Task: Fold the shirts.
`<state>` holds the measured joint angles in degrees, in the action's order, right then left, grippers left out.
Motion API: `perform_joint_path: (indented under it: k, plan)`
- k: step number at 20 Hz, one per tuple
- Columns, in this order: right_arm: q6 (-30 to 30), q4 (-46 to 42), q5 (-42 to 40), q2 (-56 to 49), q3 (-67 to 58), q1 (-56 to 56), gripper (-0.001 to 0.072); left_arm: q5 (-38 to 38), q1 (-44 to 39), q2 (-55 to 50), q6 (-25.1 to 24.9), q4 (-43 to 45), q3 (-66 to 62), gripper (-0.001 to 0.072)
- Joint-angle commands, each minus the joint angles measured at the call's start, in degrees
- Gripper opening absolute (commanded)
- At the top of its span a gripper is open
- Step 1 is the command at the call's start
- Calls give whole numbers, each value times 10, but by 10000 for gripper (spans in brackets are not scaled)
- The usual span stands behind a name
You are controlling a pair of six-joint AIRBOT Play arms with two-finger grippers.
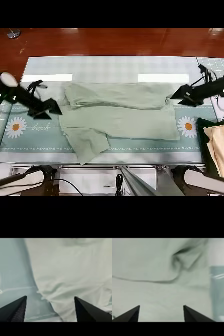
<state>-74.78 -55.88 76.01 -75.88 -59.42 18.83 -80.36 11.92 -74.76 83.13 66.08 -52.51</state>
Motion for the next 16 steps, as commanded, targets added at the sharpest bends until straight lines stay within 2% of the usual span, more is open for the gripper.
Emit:
perform_joint_path:
  k: [1, 6, 9, 13, 14, 15, 16]
  plan:
    - [48, 104, -93, 117, 160, -24, 622, 80, 34, 117, -2, -73, 171, 701]
    - [43, 112, -101, 140, 192, -51, 622, 136, 2, 161, 7, -103, 287, 701]
    - [38, 136, -101, 140, 190, -39, 622, 195, -35, 161, -6, -185, 322, 701]
    - [37, 105, -46, 140, 179, 96, 622, 248, -128, 159, -5, -200, 347, 687]
    - [18, 44, -18, 140, 181, 133, 622, 249, -144, 159, -7, -200, 347, 411]
    - [-13, -30, 13, 140, 188, 157, 622, 250, -148, 159, -15, -201, 347, 50]
    - [-45, -104, 47, 140, 203, 170, 622, 249, -148, 159, -17, -201, 346, 35]
